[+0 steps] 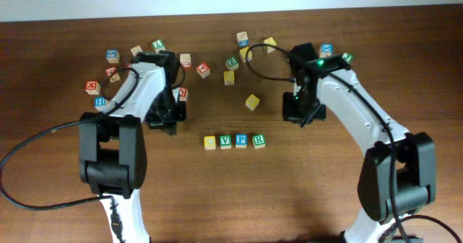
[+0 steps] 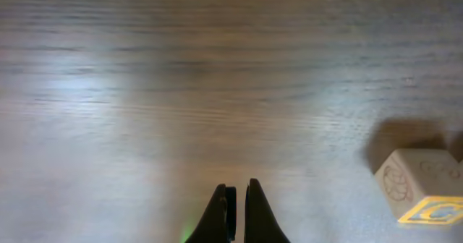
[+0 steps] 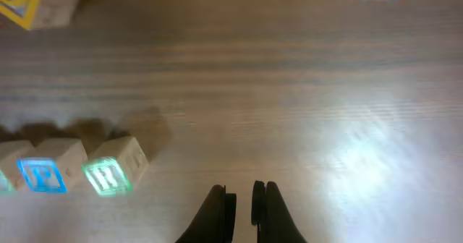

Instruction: Spell out CVPR

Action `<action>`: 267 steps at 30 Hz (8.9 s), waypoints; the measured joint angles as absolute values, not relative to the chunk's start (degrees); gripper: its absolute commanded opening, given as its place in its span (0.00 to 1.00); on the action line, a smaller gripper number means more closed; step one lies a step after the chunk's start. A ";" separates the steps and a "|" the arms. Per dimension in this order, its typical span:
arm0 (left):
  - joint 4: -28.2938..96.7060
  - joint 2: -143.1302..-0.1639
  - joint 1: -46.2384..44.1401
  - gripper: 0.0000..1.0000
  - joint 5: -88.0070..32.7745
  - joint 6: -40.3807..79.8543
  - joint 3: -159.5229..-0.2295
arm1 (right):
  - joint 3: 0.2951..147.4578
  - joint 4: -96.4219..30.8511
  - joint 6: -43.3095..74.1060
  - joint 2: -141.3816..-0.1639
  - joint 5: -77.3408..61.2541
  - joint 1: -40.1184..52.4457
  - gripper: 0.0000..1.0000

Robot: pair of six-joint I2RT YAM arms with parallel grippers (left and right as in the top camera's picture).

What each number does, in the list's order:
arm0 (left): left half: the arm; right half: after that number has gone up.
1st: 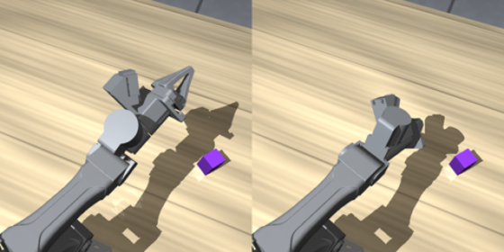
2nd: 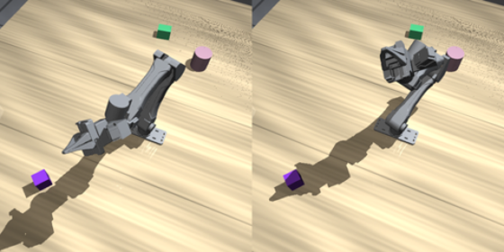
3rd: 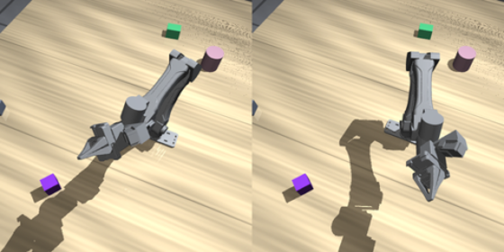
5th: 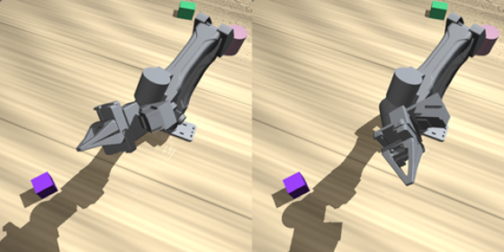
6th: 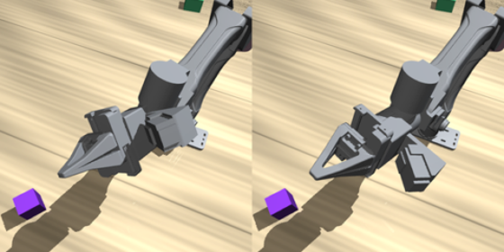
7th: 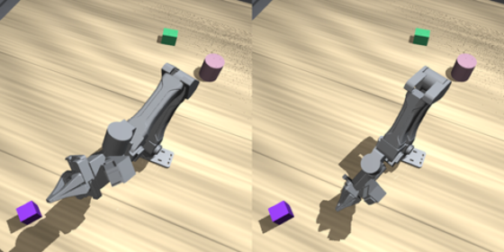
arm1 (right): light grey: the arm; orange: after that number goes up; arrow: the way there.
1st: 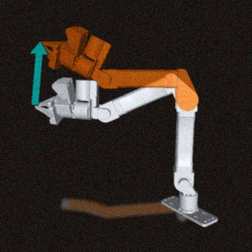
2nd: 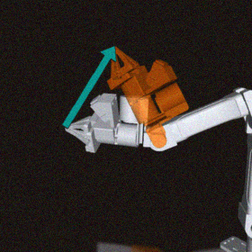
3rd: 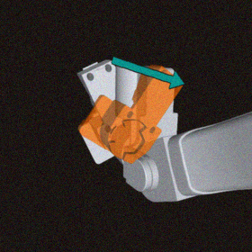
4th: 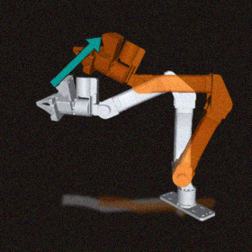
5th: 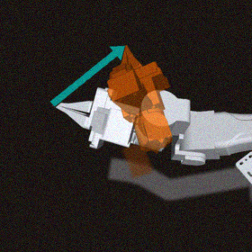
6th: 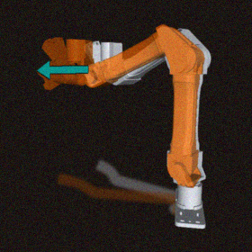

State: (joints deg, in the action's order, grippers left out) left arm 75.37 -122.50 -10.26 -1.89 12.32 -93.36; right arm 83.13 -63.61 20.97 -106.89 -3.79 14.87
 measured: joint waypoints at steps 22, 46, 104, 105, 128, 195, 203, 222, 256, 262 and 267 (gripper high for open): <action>68.49 -122.48 -18.26 0.00 -9.93 14.83 -87.39 | 69.49 -47.20 30.35 -107.22 -13.19 22.15 0.04; 67.61 -122.48 -20.71 0.00 -10.79 15.03 -87.39 | 68.86 -43.40 31.51 -107.22 -15.57 22.94 0.04; 61.58 -108.88 -30.28 0.00 -12.69 27.40 -75.18 | 68.55 -38.46 30.87 -107.22 -8.86 13.10 0.11; 61.01 -108.86 -30.79 0.00 -12.60 28.16 -74.65 | 68.55 -38.39 30.85 -107.22 -8.84 13.10 0.11; 44.82 -107.98 -33.32 0.00 0.89 35.00 -65.67 | 68.55 -38.52 30.87 -107.22 -8.86 13.10 0.11; 48.23 -104.05 -20.12 0.00 -0.58 34.52 -70.24 | 68.53 -39.99 31.42 -107.22 -9.61 18.17 0.11; 48.18 -108.25 -22.09 0.00 -3.88 34.50 -70.24 | 68.53 -38.70 35.59 -107.28 -10.20 23.73 0.10; 48.62 -108.33 -24.40 0.00 -5.98 34.50 -70.24 | 68.49 -36.75 37.71 -109.58 -15.77 25.04 0.04; 44.01 -112.16 -33.43 0.00 3.51 34.48 -80.31 | 68.45 -42.19 32.32 -109.58 -9.04 14.02 0.12; 46.94 -112.42 -33.43 0.00 5.15 34.48 -80.34 | 68.45 -42.24 32.32 -109.58 -9.04 14.02 0.12; 46.96 -112.64 -33.41 0.00 5.43 34.48 -80.31 | 68.45 -42.24 32.29 -109.58 -9.04 14.02 0.12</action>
